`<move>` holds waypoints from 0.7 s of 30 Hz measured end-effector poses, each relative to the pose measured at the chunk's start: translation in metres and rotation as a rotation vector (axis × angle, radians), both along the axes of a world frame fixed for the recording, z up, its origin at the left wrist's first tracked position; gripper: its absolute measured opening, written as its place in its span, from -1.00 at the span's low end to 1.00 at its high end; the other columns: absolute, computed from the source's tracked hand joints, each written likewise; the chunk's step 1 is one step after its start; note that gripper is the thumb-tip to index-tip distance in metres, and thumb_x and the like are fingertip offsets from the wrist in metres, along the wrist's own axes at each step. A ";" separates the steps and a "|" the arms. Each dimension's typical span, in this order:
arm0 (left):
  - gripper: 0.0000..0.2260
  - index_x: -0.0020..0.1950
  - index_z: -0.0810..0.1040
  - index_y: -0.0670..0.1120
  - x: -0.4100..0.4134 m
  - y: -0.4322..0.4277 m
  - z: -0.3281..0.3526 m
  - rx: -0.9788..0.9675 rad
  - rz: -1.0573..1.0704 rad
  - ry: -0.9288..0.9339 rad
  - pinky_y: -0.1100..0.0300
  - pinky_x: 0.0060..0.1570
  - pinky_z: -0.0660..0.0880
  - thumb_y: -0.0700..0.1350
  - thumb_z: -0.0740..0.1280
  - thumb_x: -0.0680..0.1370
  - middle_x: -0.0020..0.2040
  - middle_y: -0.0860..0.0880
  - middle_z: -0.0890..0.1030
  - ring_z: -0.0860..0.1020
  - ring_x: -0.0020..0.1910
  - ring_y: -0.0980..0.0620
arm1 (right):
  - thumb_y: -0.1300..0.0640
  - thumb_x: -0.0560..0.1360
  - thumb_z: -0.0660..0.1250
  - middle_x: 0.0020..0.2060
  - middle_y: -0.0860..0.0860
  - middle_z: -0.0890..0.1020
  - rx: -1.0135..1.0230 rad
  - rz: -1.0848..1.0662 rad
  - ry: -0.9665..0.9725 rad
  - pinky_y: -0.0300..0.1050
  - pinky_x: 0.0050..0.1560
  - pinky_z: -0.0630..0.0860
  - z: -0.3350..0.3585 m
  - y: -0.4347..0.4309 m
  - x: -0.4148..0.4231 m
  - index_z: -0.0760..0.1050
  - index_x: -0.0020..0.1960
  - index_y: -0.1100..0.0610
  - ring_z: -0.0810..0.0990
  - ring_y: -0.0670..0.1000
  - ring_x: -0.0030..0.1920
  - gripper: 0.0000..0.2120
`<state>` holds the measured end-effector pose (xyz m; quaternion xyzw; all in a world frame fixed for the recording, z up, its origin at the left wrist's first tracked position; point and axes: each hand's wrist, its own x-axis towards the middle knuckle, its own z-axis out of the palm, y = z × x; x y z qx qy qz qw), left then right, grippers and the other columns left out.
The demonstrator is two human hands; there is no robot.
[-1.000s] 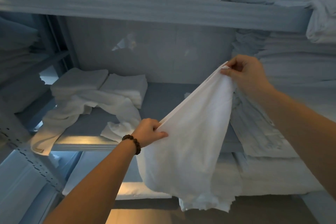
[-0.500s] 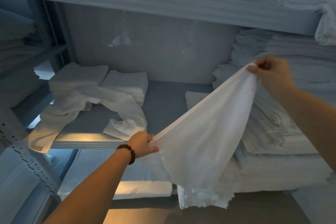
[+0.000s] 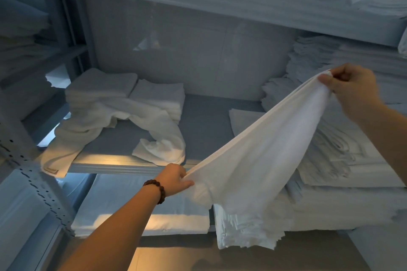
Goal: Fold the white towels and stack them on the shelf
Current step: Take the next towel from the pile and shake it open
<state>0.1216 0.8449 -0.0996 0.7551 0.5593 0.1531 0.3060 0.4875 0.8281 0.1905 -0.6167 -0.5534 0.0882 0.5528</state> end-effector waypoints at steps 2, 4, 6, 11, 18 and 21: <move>-0.81 -0.18 0.66 -0.06 -0.007 0.000 -0.004 -0.005 0.074 -0.143 0.34 -0.23 0.41 0.06 0.45 0.42 -0.23 0.04 0.60 0.53 -0.23 0.11 | 0.17 0.42 0.43 -0.44 -0.12 0.53 -0.005 -0.026 0.013 -0.31 -0.32 0.42 -0.002 -0.002 0.004 0.47 -0.30 -0.04 0.45 -0.19 -0.43 -0.79; -0.86 -0.24 0.65 -0.03 -0.013 0.000 -0.006 -0.005 0.143 -0.250 0.35 -0.25 0.40 0.03 0.47 0.41 -0.24 0.07 0.60 0.53 -0.23 0.14 | 0.19 0.42 0.43 -0.39 -0.03 0.49 -0.024 -0.053 0.036 -0.28 -0.32 0.42 -0.006 -0.004 0.010 0.46 -0.29 -0.01 0.44 -0.15 -0.42 -0.80; -0.88 -0.27 0.63 -0.01 -0.017 0.000 -0.007 -0.004 0.208 -0.329 0.37 -0.29 0.38 -0.01 0.48 0.40 -0.25 0.07 0.60 0.53 -0.24 0.13 | 0.21 0.42 0.43 -0.38 0.00 0.47 -0.045 -0.062 0.058 -0.27 -0.34 0.41 -0.013 -0.004 0.018 0.46 -0.29 0.01 0.43 -0.12 -0.42 -0.79; -0.86 -0.29 0.62 -0.06 -0.025 0.002 -0.003 0.016 0.285 -0.468 0.30 -0.31 0.44 -0.04 0.47 0.43 -0.33 -0.02 0.60 0.50 -0.34 0.08 | 0.23 0.41 0.43 -0.35 0.03 0.50 -0.089 -0.144 0.118 -0.07 -0.18 0.43 -0.034 -0.003 0.041 0.47 -0.29 0.03 0.45 -0.02 -0.33 -0.80; -0.92 -0.20 0.66 -0.08 -0.033 0.011 0.015 -0.024 0.398 -0.768 0.18 -0.16 0.53 -0.08 0.44 0.45 -0.23 -0.06 0.66 0.60 -0.17 -0.03 | 0.21 0.38 0.46 -0.35 0.05 0.53 -0.181 -0.242 0.252 -0.01 -0.15 0.45 -0.084 -0.007 0.080 0.52 -0.23 0.12 0.49 0.08 -0.27 -0.89; -0.96 -0.16 0.67 -0.07 -0.033 0.019 0.026 -0.018 0.461 -0.862 0.15 -0.11 0.54 -0.11 0.44 0.46 -0.20 -0.03 0.68 0.62 -0.12 -0.02 | 0.23 0.37 0.46 -0.26 0.15 0.57 -0.197 -0.239 0.323 0.06 -0.06 0.48 -0.105 -0.007 0.092 0.53 -0.21 0.15 0.54 0.11 -0.17 -0.89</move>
